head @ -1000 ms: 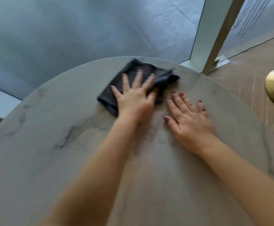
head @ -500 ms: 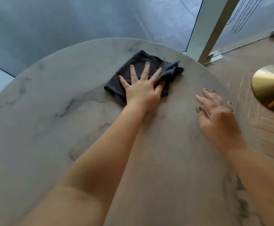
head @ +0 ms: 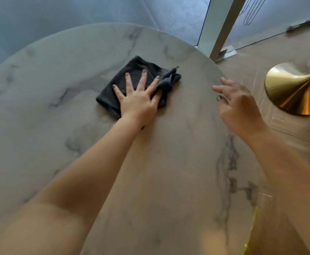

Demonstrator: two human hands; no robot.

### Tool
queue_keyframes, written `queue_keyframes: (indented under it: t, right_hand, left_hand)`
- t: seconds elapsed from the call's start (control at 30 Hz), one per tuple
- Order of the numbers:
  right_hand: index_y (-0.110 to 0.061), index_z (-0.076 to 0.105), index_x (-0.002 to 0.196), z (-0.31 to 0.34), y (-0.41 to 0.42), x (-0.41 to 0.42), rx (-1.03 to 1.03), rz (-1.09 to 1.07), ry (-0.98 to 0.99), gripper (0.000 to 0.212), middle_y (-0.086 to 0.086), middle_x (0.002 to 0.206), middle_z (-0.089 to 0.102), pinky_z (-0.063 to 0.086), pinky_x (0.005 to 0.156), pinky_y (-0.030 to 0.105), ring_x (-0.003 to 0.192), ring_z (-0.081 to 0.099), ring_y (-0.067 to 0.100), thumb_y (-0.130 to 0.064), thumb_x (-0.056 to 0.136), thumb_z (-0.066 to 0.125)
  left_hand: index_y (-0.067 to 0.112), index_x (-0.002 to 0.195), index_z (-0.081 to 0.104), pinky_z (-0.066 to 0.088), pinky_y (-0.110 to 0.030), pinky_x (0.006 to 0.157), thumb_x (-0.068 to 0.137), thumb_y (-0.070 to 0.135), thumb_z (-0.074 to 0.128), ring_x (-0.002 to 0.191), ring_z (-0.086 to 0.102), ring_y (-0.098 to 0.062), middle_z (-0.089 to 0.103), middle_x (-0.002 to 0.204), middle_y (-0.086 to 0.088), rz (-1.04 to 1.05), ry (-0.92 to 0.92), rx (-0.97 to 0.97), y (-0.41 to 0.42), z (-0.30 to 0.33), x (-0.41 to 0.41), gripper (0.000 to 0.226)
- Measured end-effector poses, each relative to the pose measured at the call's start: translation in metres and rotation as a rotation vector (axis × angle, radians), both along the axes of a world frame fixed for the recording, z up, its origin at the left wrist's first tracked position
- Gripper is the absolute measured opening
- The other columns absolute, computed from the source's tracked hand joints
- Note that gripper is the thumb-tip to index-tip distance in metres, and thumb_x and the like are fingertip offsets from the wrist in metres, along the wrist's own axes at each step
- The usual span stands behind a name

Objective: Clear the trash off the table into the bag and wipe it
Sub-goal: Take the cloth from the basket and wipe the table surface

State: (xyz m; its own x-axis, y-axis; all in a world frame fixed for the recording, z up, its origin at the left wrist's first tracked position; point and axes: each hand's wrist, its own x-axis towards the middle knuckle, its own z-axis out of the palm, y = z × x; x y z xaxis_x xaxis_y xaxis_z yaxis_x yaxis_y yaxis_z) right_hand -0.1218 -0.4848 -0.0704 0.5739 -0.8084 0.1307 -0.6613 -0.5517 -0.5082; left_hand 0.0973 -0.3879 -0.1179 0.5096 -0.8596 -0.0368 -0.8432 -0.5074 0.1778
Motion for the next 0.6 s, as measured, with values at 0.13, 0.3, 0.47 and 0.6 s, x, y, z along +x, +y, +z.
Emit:
queue_keyframes:
  t: [0.13, 0.3, 0.47, 0.6]
  right_hand:
    - [0.001, 0.061, 0.116, 0.004, 0.015, 0.008, 0.038, 0.033, -0.050, 0.032, 0.021, 0.129, 0.053, 0.028, 0.103, 0.023, 0.121, 0.049, 0.032, 0.003, 0.086, 0.049]
    - [-0.004, 0.053, 0.126, -0.003, 0.076, 0.012, 0.222, 0.177, -0.150, 0.042, 0.014, 0.136, 0.048, 0.027, 0.109, 0.027, 0.129, 0.043, 0.024, -0.026, 0.091, 0.044]
    - [-0.019, -0.008, 0.146, -0.028, 0.116, -0.001, 0.069, 0.290, 0.578, 0.100, 0.005, 0.155, -0.016, -0.002, 0.108, 0.060, 0.141, -0.020, 0.023, -0.082, 0.069, -0.002]
    - [-0.015, -0.016, 0.145, -0.028, 0.135, 0.015, 0.081, 0.262, 0.642, 0.105, 0.011, 0.152, -0.025, 0.005, 0.106, 0.065, 0.140, -0.020, 0.031, -0.084, 0.066, -0.009]
  left_hand:
    - [0.041, 0.143, 0.022, -0.009, -0.068, 0.103, 0.088, 0.059, 0.019, 0.142, -0.003, -0.038, 0.012, 0.156, 0.002, -0.295, -0.008, 0.018, 0.025, -0.008, -0.119, 0.058]
    - [0.021, 0.139, 0.040, -0.011, -0.046, 0.114, 0.090, 0.039, 0.029, 0.144, 0.003, -0.024, 0.026, 0.152, 0.001, -0.305, 0.481, -0.163, 0.096, 0.015, -0.171, 0.053]
    - [0.018, 0.099, 0.066, 0.038, -0.023, 0.101, 0.087, 0.012, 0.051, 0.120, 0.051, -0.016, 0.059, 0.120, 0.002, 0.120, 0.623, -0.635, 0.213, 0.044, -0.145, 0.020]
    - [0.031, 0.093, 0.066, 0.040, -0.015, 0.093, 0.083, 0.024, 0.052, 0.104, 0.058, -0.007, 0.060, 0.109, 0.015, 0.544, 0.491, -0.688, 0.309, 0.056, -0.128, 0.019]
